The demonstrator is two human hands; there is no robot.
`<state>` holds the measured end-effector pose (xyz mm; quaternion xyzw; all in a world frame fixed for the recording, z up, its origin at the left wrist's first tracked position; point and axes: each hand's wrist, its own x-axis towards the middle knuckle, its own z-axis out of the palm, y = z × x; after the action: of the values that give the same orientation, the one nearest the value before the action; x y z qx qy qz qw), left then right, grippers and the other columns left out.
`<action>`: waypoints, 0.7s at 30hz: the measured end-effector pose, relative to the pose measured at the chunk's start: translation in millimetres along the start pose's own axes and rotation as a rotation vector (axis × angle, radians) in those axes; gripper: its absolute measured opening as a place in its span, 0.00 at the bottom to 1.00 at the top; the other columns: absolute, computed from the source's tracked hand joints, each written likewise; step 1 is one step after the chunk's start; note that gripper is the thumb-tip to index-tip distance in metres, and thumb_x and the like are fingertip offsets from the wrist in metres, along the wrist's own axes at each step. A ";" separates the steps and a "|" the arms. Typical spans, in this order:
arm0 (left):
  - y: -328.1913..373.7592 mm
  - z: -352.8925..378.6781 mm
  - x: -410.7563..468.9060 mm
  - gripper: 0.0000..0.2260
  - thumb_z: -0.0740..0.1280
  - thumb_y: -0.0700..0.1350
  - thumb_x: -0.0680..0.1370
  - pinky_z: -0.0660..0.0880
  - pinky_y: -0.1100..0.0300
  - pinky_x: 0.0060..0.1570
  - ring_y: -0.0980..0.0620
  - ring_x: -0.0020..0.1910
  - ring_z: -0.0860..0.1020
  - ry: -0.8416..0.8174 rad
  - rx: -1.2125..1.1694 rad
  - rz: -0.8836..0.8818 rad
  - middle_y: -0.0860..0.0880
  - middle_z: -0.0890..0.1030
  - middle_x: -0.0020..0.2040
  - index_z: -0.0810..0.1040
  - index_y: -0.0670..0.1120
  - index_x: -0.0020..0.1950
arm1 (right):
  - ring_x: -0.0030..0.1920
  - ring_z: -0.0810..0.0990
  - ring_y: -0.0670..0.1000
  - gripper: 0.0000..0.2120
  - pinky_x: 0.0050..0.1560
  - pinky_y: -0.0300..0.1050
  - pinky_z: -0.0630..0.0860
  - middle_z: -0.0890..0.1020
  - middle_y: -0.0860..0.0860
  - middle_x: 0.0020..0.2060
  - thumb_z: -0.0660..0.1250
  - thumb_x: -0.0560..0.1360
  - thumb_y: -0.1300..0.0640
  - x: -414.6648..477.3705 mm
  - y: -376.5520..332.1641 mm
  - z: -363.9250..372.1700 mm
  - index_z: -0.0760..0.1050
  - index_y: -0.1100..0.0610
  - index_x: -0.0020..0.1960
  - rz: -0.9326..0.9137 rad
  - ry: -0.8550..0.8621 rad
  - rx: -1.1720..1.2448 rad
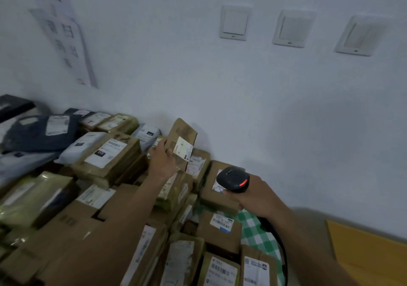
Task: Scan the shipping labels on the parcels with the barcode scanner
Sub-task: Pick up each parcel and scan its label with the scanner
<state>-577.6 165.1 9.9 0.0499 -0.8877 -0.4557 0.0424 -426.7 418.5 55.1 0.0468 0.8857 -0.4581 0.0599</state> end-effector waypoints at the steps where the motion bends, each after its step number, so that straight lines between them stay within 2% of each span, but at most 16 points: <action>1: -6.2 -5.0 0.8 0.21 0.60 0.40 0.83 0.70 0.52 0.59 0.36 0.69 0.71 -0.004 0.033 -0.018 0.37 0.70 0.71 0.67 0.45 0.77 | 0.38 0.81 0.40 0.15 0.43 0.38 0.76 0.85 0.43 0.45 0.78 0.74 0.49 2.6 -2.8 2.9 0.77 0.40 0.57 -0.006 -0.010 -0.002; 3: -14.7 -10.8 -2.5 0.21 0.61 0.41 0.84 0.70 0.49 0.57 0.32 0.69 0.69 -0.018 0.076 -0.066 0.35 0.66 0.72 0.65 0.45 0.77 | 0.37 0.81 0.40 0.15 0.42 0.36 0.74 0.85 0.43 0.44 0.78 0.74 0.49 6.1 -4.9 7.3 0.77 0.39 0.57 -0.004 -0.031 -0.004; 5: -21.2 -10.8 -10.2 0.25 0.66 0.45 0.82 0.70 0.42 0.63 0.32 0.71 0.65 0.011 0.173 -0.109 0.37 0.61 0.74 0.63 0.46 0.78 | 0.38 0.82 0.40 0.16 0.42 0.36 0.75 0.85 0.43 0.45 0.78 0.74 0.48 6.9 -5.0 9.0 0.78 0.41 0.59 -0.005 -0.037 -0.003; 7: -20.3 -8.1 -16.3 0.32 0.73 0.44 0.77 0.62 0.38 0.74 0.34 0.76 0.59 0.118 0.382 -0.056 0.38 0.61 0.76 0.64 0.47 0.78 | 0.37 0.82 0.39 0.14 0.41 0.36 0.76 0.86 0.43 0.44 0.78 0.74 0.48 5.7 -1.8 7.1 0.78 0.40 0.57 -0.002 -0.031 -0.006; 9: -13.2 2.7 -19.5 0.33 0.74 0.38 0.74 0.55 0.36 0.77 0.35 0.79 0.57 0.202 0.443 0.062 0.39 0.63 0.77 0.67 0.48 0.77 | 0.37 0.83 0.40 0.14 0.41 0.38 0.79 0.86 0.43 0.45 0.78 0.73 0.46 3.8 5.8 1.6 0.78 0.38 0.56 0.020 -0.015 -0.002; 12: 16.4 34.1 -33.0 0.24 0.67 0.36 0.79 0.64 0.43 0.75 0.42 0.77 0.61 0.075 0.299 0.314 0.44 0.66 0.77 0.71 0.47 0.75 | 0.38 0.85 0.44 0.19 0.44 0.42 0.81 0.86 0.44 0.44 0.78 0.70 0.41 4.1 26.8 -11.9 0.79 0.42 0.59 0.087 0.024 -0.013; 14: 32.9 68.9 -44.3 0.19 0.64 0.40 0.83 0.67 0.51 0.72 0.46 0.74 0.66 -0.087 0.234 0.353 0.47 0.69 0.74 0.72 0.47 0.75 | 0.35 0.85 0.45 0.17 0.40 0.39 0.79 0.86 0.45 0.43 0.77 0.73 0.45 3.5 42.4 -21.6 0.79 0.45 0.59 0.132 0.046 -0.025; 17: 25.7 135.7 -45.4 0.22 0.69 0.46 0.81 0.72 0.52 0.67 0.46 0.69 0.73 -0.304 0.187 0.181 0.48 0.74 0.70 0.71 0.48 0.74 | 0.34 0.86 0.46 0.12 0.39 0.40 0.78 0.86 0.47 0.41 0.77 0.74 0.49 4.2 67.8 -33.1 0.80 0.48 0.55 0.181 0.088 -0.020; 21: -43.6 226.8 -20.6 0.27 0.77 0.58 0.71 0.79 0.57 0.53 0.50 0.57 0.81 -0.387 0.228 -0.102 0.50 0.80 0.62 0.74 0.54 0.67 | 0.34 0.86 0.48 0.11 0.39 0.45 0.81 0.86 0.47 0.40 0.77 0.74 0.51 15.2 107.9 -39.7 0.80 0.49 0.54 0.261 0.092 0.008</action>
<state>-582.4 324.9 -157.9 0.0110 -0.9214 -0.3549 -0.1578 -429.4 513.5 -11.3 0.1827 0.8721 -0.4473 0.0779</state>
